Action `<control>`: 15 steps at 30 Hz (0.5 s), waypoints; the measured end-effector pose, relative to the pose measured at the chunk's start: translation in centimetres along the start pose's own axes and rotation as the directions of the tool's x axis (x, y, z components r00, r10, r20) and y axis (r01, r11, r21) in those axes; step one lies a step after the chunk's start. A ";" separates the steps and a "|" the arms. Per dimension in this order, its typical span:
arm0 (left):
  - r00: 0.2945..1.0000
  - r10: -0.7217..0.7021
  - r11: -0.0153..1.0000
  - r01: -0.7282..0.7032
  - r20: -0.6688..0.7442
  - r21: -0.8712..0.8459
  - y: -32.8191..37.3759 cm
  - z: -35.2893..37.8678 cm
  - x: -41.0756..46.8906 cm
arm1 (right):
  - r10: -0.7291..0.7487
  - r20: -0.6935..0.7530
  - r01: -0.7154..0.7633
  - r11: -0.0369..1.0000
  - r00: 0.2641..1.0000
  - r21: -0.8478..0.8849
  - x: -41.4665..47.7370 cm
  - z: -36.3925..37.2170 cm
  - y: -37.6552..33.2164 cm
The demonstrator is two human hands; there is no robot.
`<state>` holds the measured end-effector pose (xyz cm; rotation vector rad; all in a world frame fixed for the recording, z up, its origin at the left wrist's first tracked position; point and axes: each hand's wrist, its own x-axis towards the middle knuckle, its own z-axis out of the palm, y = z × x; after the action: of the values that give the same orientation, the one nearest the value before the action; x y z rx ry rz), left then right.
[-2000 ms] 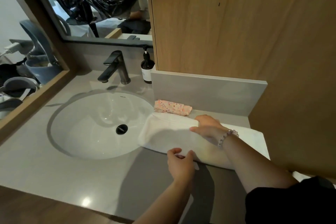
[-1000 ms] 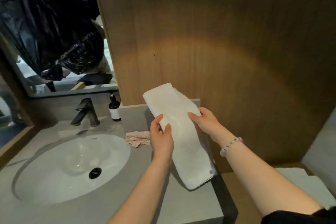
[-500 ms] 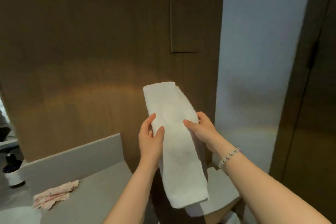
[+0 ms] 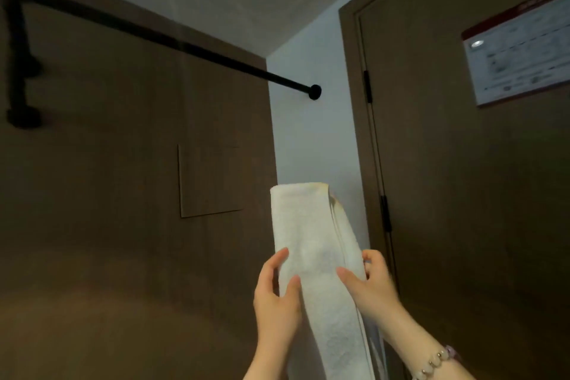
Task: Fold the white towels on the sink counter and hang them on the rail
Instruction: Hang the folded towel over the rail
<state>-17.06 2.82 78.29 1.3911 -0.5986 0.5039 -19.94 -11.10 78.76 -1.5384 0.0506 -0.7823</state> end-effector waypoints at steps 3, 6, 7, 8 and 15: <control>0.998 0.068 0.997 -0.068 -0.002 0.024 1.3 3.8 1.4 | -0.059 -0.016 0.060 0.998 0.998 0.035 2.4 -2.8 -1.7; 0.991 0.131 0.989 -0.129 -0.018 0.076 2.3 6.1 3.8 | -0.122 -0.011 0.123 0.992 0.992 0.034 5.2 -4.3 -3.3; 0.987 0.156 0.984 -0.153 -0.024 0.089 2.6 6.7 4.6 | -0.144 -0.008 0.145 0.989 0.989 0.021 6.2 -4.6 -3.7; 0.982 0.185 0.978 -0.181 -0.027 0.102 2.9 7.1 5.5 | -0.168 -0.008 0.168 0.986 0.986 0.013 7.3 -4.8 -4.1; 0.924 0.376 0.917 -0.361 -0.065 0.167 3.1 9.2 12.3 | -0.331 -0.015 0.330 0.942 0.943 -0.067 15.0 -4.5 -6.0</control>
<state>-10.63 -6.14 89.37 1.3928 -0.7618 0.9322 -13.25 -21.17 90.32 -1.6195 -0.1704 -1.0752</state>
